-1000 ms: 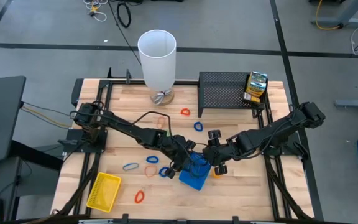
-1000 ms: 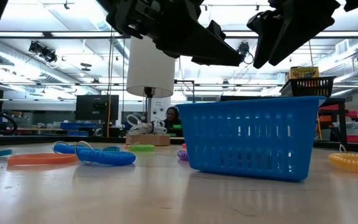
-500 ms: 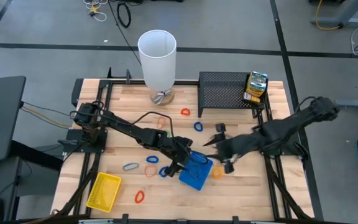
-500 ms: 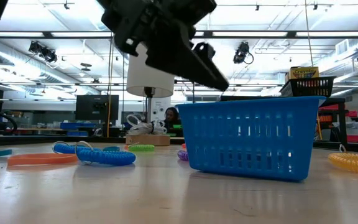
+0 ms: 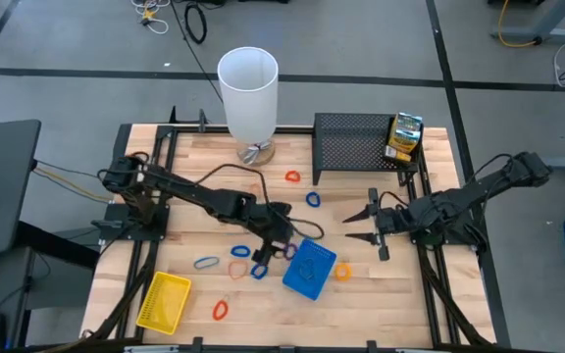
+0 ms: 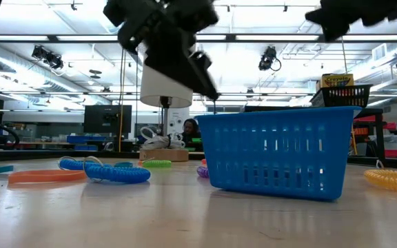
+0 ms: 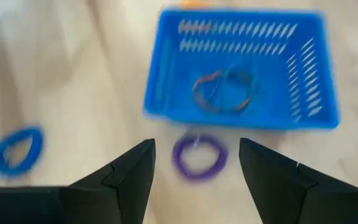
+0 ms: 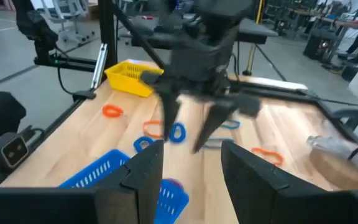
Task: Pick & Place Office Desk Supplies
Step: Put the blue rubber band into the blue bin
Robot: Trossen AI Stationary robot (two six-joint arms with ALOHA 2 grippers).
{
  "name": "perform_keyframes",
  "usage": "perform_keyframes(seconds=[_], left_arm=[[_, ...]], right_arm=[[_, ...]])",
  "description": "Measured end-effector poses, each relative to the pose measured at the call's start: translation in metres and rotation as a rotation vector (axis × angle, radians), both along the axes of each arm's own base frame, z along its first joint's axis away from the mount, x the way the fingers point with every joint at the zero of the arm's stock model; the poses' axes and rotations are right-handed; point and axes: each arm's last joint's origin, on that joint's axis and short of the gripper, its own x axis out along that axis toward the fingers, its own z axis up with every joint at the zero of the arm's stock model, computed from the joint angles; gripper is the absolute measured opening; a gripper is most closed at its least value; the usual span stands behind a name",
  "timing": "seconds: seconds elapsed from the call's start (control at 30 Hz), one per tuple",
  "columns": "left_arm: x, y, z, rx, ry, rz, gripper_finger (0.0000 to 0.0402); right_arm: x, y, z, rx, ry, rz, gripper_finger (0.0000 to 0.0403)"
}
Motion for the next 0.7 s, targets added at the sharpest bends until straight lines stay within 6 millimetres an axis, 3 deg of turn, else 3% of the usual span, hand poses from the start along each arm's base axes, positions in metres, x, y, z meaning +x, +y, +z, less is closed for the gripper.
perform_keyframes(seconds=[0.2, 0.37, 0.7], left_arm=[[-0.028, 0.015, -0.002, 0.017, 0.139, 0.189, 0.024], [-0.044, 0.021, -0.014, -0.009, 0.271, 0.34, 0.024], [-0.057, 0.015, -0.032, -0.046, 0.343, 0.393, 0.024]], right_arm=[[0.0, 0.001, -0.024, 0.001, 0.022, 0.011, 0.0169], [0.001, 0.002, -0.027, -0.005, 0.034, 0.011, 0.0169], [0.001, 0.002, -0.027, -0.035, 0.031, 0.017, 0.0169]])
